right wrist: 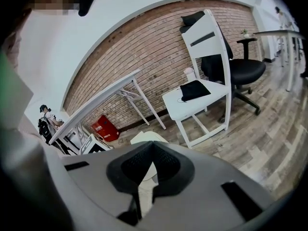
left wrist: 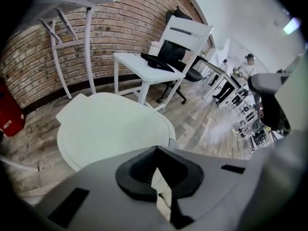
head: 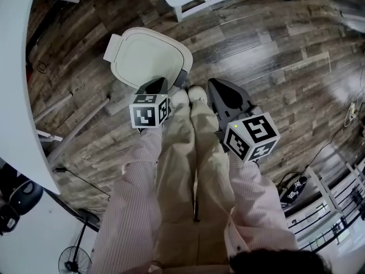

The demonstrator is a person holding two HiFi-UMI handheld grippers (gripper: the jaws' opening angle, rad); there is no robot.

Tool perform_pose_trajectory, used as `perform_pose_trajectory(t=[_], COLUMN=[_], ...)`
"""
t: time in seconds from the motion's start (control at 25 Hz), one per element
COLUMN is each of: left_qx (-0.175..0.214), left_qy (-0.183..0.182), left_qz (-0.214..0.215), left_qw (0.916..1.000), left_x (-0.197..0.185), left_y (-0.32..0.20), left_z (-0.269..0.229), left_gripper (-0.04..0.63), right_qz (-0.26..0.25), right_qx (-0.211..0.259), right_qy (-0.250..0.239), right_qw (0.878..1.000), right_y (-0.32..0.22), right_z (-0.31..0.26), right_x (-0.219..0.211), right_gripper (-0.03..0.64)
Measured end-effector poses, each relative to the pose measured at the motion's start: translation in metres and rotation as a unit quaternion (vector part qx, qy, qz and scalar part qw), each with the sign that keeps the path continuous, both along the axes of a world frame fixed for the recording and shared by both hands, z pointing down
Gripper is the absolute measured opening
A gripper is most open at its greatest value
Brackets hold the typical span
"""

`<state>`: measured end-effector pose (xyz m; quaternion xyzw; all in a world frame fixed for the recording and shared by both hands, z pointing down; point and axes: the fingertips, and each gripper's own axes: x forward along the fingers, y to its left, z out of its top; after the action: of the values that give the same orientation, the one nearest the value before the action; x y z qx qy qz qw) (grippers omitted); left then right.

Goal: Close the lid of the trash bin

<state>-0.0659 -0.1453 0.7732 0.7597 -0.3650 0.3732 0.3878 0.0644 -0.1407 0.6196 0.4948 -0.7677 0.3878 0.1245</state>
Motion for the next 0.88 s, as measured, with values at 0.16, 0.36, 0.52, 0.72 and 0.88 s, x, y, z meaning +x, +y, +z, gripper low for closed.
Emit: perform_pose_trajectory(t=[0.16,0.36,0.52,0.72,0.88], left_qx=[0.034,0.084,0.129,0.180,0.211], left_qy=[0.030,0.056,0.071,0.093,0.103], left_qz=[-0.019,-0.041,-0.050,-0.068,-0.077], left_qw=[0.9988,0.9940,0.9879,0.9770,0.9690], left_x=[-0.004,-0.013,-0.017,-0.020,-0.025], left_y=[0.002,0.007,0.000,-0.009,-0.009], left_z=[-0.046,-0.102,-0.148,-0.203,-0.247], left_gripper=[-0.006,-0.006,-0.006,-0.006,-0.006], right_qz=[-0.024,-0.037,-0.051,-0.063,-0.080], right_qx=[0.008,0.017,0.026,0.055,0.072], right_qy=[0.002,-0.003,0.002,0.000,-0.003], right_qw=[1.000,0.999,0.998,0.996,0.994], right_y=[0.002,0.010,0.009,0.001,0.002], right_z=[-0.022,-0.054,-0.076,-0.108,-0.137], right_x=[-0.008,-0.016,-0.021,-0.023,-0.027], right_gripper=[0.003,0.003,0.003,0.003,0.003])
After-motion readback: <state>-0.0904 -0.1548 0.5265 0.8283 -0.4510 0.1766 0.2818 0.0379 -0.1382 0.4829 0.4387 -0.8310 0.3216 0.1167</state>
